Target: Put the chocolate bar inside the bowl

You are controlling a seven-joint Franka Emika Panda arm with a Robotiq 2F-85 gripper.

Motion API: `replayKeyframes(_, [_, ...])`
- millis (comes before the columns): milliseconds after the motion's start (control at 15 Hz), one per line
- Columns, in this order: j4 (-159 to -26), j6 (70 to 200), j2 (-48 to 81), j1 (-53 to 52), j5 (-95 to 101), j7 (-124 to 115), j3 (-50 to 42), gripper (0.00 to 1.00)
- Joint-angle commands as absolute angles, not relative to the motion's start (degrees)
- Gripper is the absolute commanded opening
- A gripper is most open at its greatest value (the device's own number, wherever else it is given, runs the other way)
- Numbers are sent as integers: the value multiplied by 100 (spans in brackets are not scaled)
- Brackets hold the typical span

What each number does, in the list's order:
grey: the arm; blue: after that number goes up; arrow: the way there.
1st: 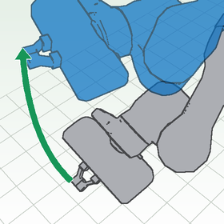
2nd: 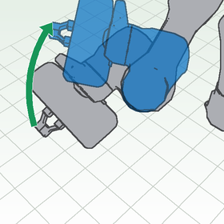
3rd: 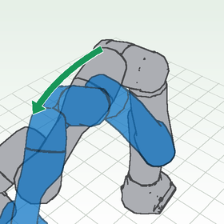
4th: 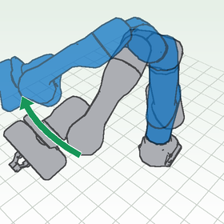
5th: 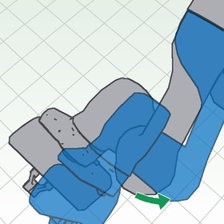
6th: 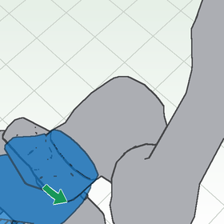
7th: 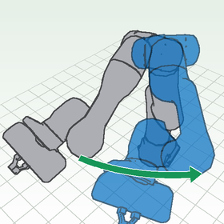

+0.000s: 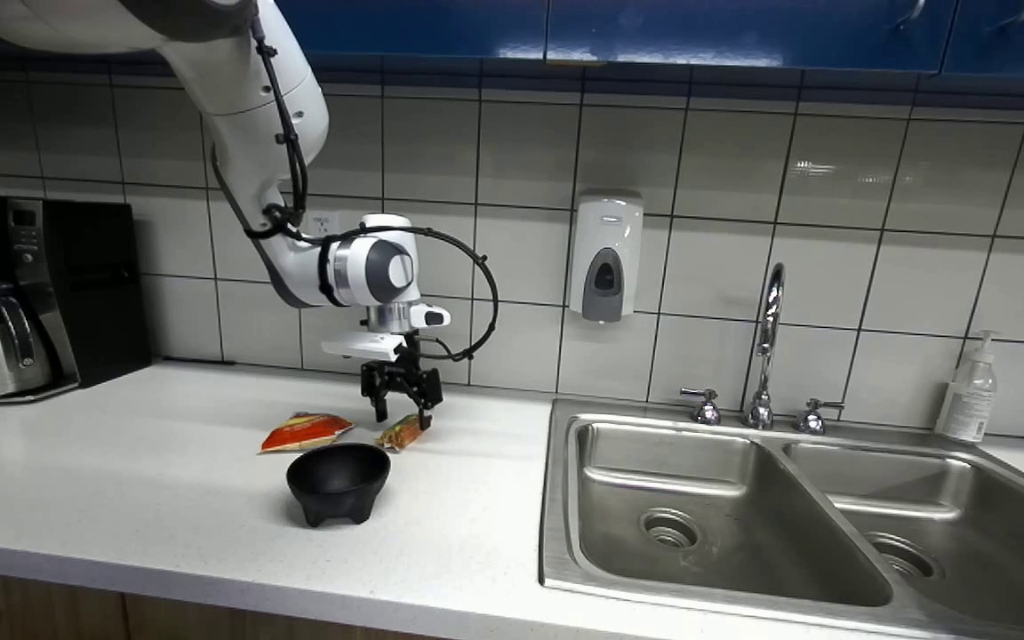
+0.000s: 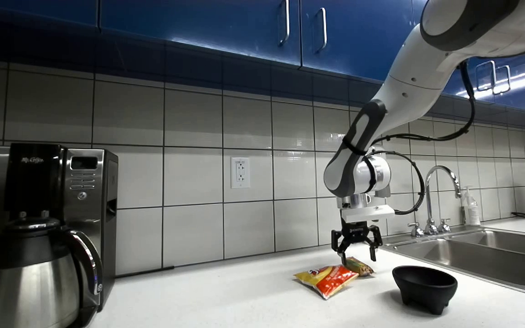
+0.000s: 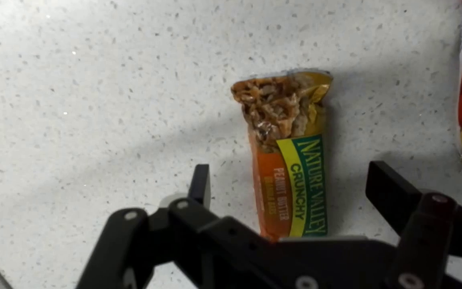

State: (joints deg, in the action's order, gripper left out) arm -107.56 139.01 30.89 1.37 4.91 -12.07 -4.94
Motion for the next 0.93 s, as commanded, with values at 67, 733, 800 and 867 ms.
replayKeyframes(67, [-10386, 13723, 3342, 71, 430, -1293, -578, 74])
replayKeyframes(733, [-10402, 13785, 3323, 73, 421, -1269, -581, 18])
replayKeyframes(800, [-10498, 13853, 3229, 64, 431, -1267, -581, 18])
replayKeyframes(867, [-10571, 13919, 3157, 50, 449, -1282, -591, 18])
